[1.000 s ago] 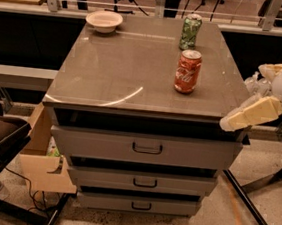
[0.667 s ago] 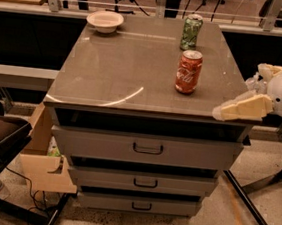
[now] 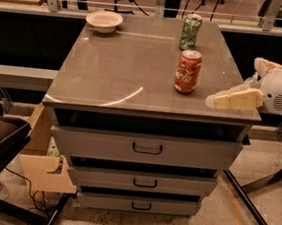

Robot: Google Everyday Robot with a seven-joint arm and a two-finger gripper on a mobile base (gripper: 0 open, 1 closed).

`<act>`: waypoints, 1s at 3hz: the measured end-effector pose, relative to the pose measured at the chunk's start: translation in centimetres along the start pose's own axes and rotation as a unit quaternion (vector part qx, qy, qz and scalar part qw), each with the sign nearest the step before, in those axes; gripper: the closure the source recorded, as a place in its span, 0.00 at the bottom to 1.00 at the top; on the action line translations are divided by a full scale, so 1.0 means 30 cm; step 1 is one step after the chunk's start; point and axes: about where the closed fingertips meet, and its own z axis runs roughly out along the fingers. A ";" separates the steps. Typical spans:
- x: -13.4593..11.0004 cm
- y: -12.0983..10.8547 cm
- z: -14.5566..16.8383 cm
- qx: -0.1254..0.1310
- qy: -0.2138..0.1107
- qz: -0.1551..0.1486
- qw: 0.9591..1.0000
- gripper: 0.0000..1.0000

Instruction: Move coke can near paper bowl

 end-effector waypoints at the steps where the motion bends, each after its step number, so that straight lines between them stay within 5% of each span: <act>1: 0.007 0.011 0.044 -0.002 -0.013 0.005 1.000 0.00; 3: 0.025 0.020 0.224 -0.024 -0.048 0.028 0.998 0.00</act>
Offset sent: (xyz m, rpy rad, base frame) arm 0.0507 0.0420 -0.0377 0.1676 -0.0408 0.0228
